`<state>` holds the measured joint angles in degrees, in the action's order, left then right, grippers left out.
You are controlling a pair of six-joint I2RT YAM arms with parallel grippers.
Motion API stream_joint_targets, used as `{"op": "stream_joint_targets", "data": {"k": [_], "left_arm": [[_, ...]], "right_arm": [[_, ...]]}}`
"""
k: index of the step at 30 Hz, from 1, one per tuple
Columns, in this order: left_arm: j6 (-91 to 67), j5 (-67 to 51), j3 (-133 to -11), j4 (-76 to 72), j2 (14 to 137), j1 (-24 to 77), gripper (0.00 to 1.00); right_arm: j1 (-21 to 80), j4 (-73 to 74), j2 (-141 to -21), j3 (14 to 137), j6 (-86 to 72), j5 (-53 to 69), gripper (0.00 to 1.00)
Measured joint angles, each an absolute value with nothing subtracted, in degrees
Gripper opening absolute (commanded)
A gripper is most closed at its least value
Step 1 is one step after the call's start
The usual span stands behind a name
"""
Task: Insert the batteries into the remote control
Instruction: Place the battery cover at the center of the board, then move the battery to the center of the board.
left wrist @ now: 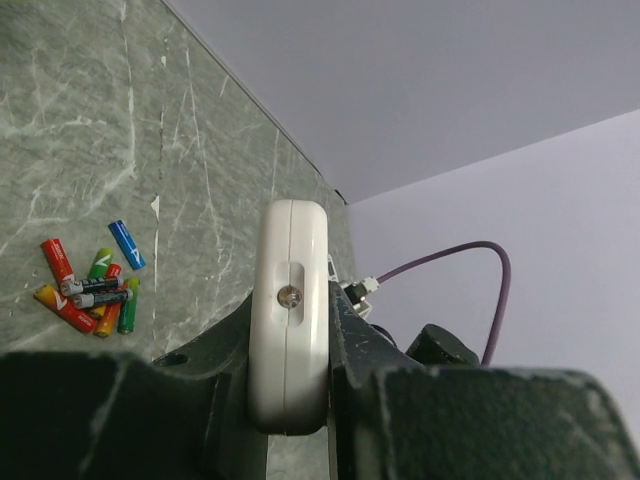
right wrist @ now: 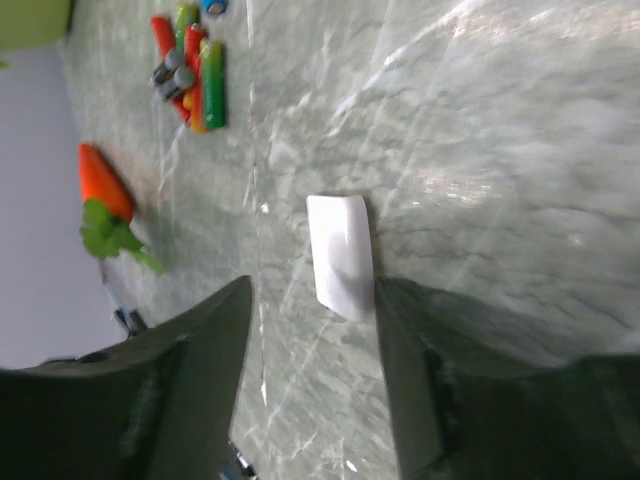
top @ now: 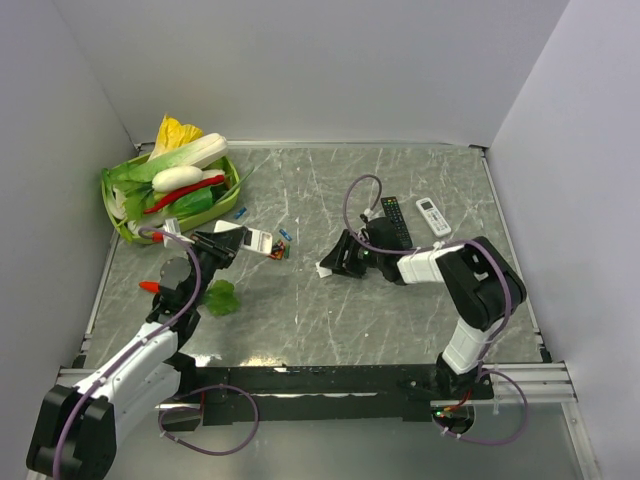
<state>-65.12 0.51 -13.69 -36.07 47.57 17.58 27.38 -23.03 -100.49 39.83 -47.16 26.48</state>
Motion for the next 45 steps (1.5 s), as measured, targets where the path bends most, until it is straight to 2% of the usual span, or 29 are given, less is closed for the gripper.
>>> {"op": "stream_joint_targets", "data": {"k": [2,3,6,15,19,23,29,34,37,41,45], "left_arm": [[-65.12,0.54,-13.69,-35.77,47.31,17.54,0.01],[-65.12,0.54,-13.69,-35.66,47.13,17.54,0.01],[-65.12,0.54,-13.69,-35.46,46.63,17.30,0.01],[-64.34,0.49,-13.45,-32.99,42.57,16.34,0.01],[-64.07,0.27,-13.13,-30.81,39.38,15.68,0.01],[-63.42,-0.12,-13.08,-26.92,34.54,15.03,0.01],[-62.57,-0.08,-13.08,-18.61,25.91,14.41,0.01],[-62.59,1.06,-13.08,-12.16,19.99,14.17,0.01],[-62.52,1.63,-13.10,-8.67,18.39,14.06,0.01],[-61.71,2.20,-13.30,-4.21,16.78,14.04,0.01],[-60.07,3.11,-15.14,0.54,16.19,14.04,0.01]], "right_arm": [[27.22,-20.69,-98.96,40.10,-46.33,24.64,0.77],[27.18,-19.49,-98.37,40.49,-45.84,23.62,0.85],[27.18,-15.75,-96.64,41.65,-44.53,21.06,0.99],[27.22,3.46,-87.22,42.98,-33.58,11.33,1.00],[28.16,10.04,-82.81,47.64,-25.10,8.43,1.00],[28.97,9.78,-79.31,54.33,-16.93,8.23,1.00],[29.12,1.85,-77.49,58.37,-8.86,11.77,1.00],[30.55,5.63,-88.55,72.07,-3.31,14.50,0.98],[32.58,7.84,-94.80,78.17,1.23,15.27,0.95],[36.58,12.36,-102.13,83.59,8.29,16.45,0.85],[39.48,16.58,-110.72,90.26,14.66,18.06,0.82]]}}
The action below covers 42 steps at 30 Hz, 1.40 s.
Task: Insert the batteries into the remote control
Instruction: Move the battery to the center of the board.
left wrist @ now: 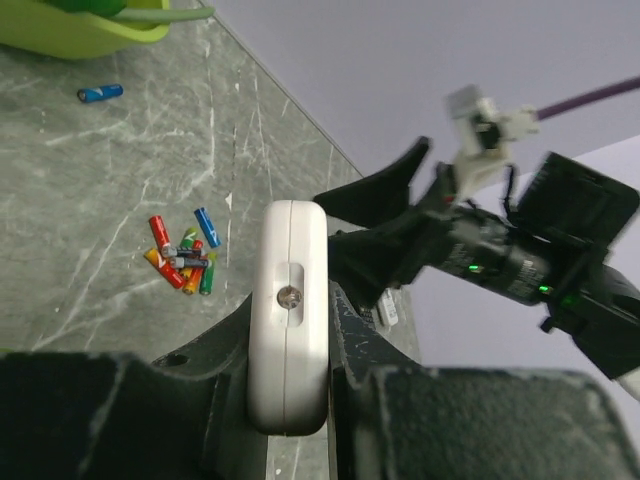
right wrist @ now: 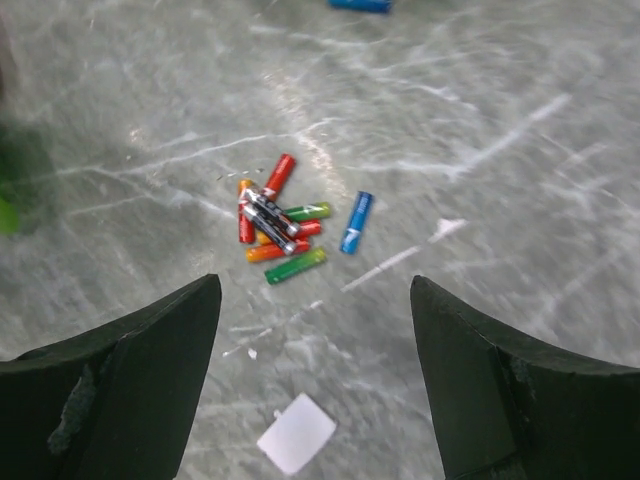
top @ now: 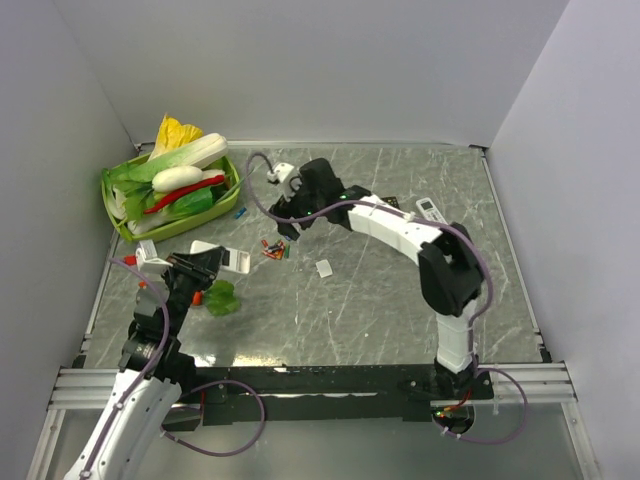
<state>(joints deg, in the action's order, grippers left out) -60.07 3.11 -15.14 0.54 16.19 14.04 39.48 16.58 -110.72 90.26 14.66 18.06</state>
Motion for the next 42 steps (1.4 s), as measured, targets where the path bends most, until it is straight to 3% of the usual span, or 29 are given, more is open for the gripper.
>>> {"op": "stream_joint_targets", "data": {"k": [13,31,42], "left_arm": [[-53.54,5.93,-20.95,7.29,15.73,14.04,0.01],[-51.53,6.17,-21.61,8.80,16.43,14.04,0.01],[-51.51,6.33,-21.63,8.95,16.45,14.04,0.01]], "right_arm": [[43.92,27.14,-125.86,106.02,24.56,20.93,0.62],[44.88,31.57,-131.94,109.71,27.92,22.06,0.51],[45.39,31.53,-131.94,109.71,29.08,20.34,0.49]]}}
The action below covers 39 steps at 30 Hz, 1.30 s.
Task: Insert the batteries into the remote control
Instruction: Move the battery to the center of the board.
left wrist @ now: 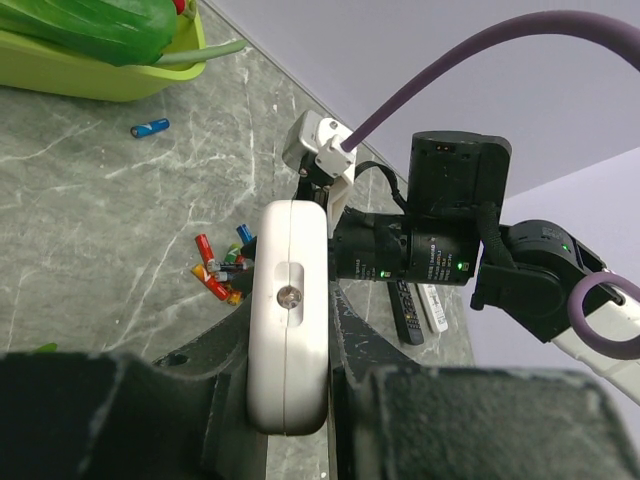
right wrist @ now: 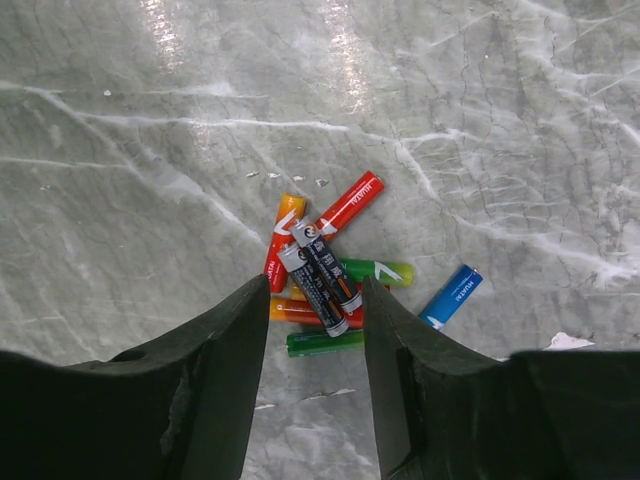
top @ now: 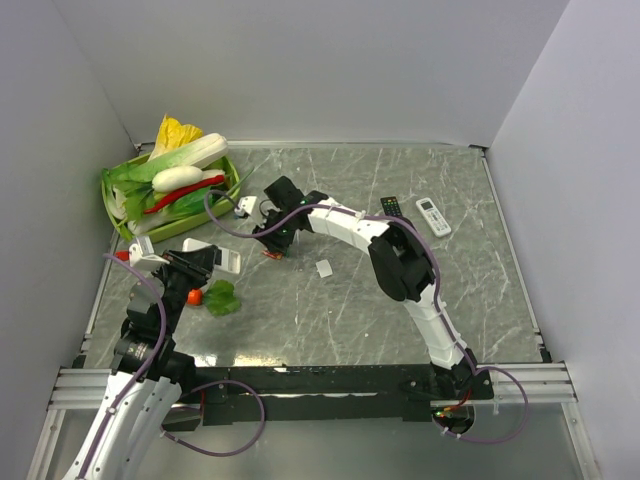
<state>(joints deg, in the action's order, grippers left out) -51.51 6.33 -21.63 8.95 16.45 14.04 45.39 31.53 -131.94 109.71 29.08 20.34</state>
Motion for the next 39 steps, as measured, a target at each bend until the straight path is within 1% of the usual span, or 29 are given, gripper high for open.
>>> {"op": "stream_joint_targets", "data": {"k": [8,12,14,18,22,26,31,33,39], "left_arm": [[-51.51,6.31,-21.63,9.13,16.64,14.04,0.01],[-51.51,6.31,-21.63,9.34,16.64,14.04,0.01],[-51.51,6.31,-21.63,9.34,16.64,14.04,0.01],[-51.51,6.31,-21.61,9.37,16.64,14.04,0.01],[-51.51,6.31,-21.63,9.34,16.62,14.04,0.01],[-51.55,6.28,-21.63,9.34,16.60,14.04,0.01],[-51.70,6.28,-21.61,9.34,16.58,14.04,0.01],[-51.75,6.26,-21.61,9.34,16.58,14.04,0.01],[-51.79,5.89,-21.61,9.32,16.60,14.04,0.01]], "right_arm": [[45.87,32.27,-132.86,109.84,30.30,19.05,0.47],[46.09,33.28,-133.80,110.41,31.18,19.05,0.36],[46.22,33.78,-133.80,110.43,31.53,18.90,0.34],[46.37,33.91,-133.80,110.13,31.79,18.39,0.27],[46.39,32.73,-133.47,108.73,32.03,18.02,0.22],[46.54,30.92,-131.07,104.60,31.97,17.34,0.21],[46.76,29.54,-125.75,96.36,30.89,16.62,0.20],[46.92,28.73,-123.28,92.92,30.11,16.27,0.17],[47.11,26.11,-117.97,85.45,27.24,15.29,0.17]]}}
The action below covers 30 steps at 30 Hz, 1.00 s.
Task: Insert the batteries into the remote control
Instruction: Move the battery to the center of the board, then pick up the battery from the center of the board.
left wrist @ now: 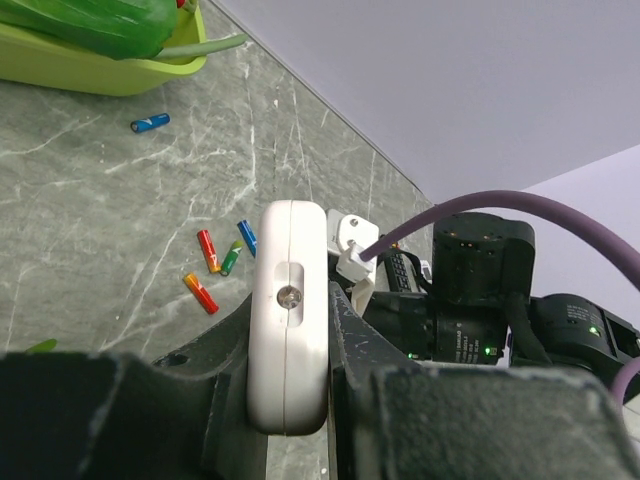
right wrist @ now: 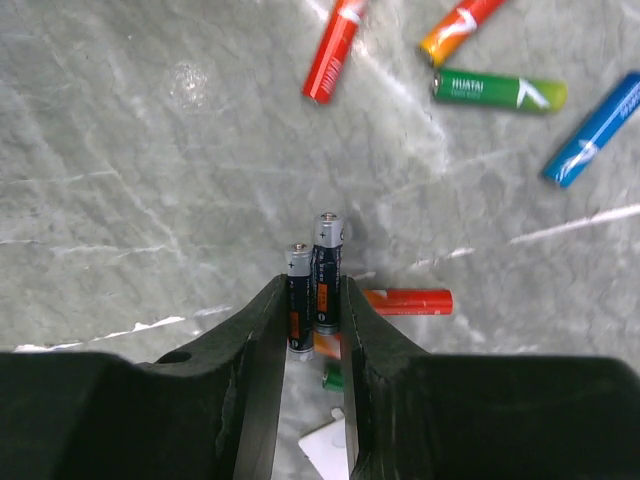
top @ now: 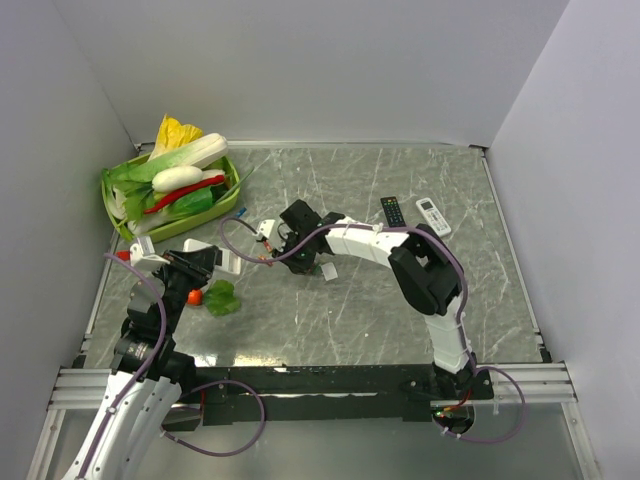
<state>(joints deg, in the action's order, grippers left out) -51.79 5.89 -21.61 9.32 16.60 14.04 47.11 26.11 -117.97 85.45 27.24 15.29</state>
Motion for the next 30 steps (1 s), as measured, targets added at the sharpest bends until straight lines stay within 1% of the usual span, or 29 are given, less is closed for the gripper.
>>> {"op": "stream_joint_targets", "data": {"k": [4,7,10,11,14,21,22,24,26,28,30], "left_arm": [[-51.99,5.82,-21.58,9.30,16.60,14.04,0.01],[-52.03,5.78,-21.52,9.30,16.60,14.04,0.01],[-52.21,5.72,-21.50,9.30,16.58,14.04,0.01],[-52.23,5.69,-21.45,9.32,16.47,14.04,0.01],[-52.36,5.67,-21.28,9.34,15.81,14.04,0.01],[-53.10,5.43,-20.60,9.32,15.51,14.04,0.01],[-53.25,5.41,-20.56,9.32,15.51,14.04,0.01],[-53.30,5.37,-20.47,9.34,15.51,14.04,0.01],[-53.45,5.37,-20.47,9.32,15.44,14.04,0.01],[-53.49,5.39,-20.47,9.34,15.31,14.04,0.01],[-53.67,5.39,-20.38,9.34,14.90,14.04,0.01]], "right_arm": [[47.11,24.77,-117.54,84.49,25.06,14.09,0.20],[47.11,24.21,-117.58,83.96,23.09,13.06,0.26],[47.11,23.92,-117.60,83.96,20.64,12.14,0.36],[47.11,23.73,-117.62,83.94,19.97,11.75,0.43],[47.13,23.11,-117.69,83.53,17.98,10.57,0.49],[47.29,22.87,-117.73,82.72,15.20,8.01,0.57],[47.33,22.94,-117.73,82.72,14.90,7.70,0.60],[47.37,23.03,-117.73,82.72,14.33,7.22,0.63],[47.37,23.11,-117.73,82.72,13.89,7.03,0.69],[47.37,23.33,-117.67,82.72,13.21,7.07,0.72],[47.37,23.92,-117.45,82.76,12.82,7.09,0.73]]}}
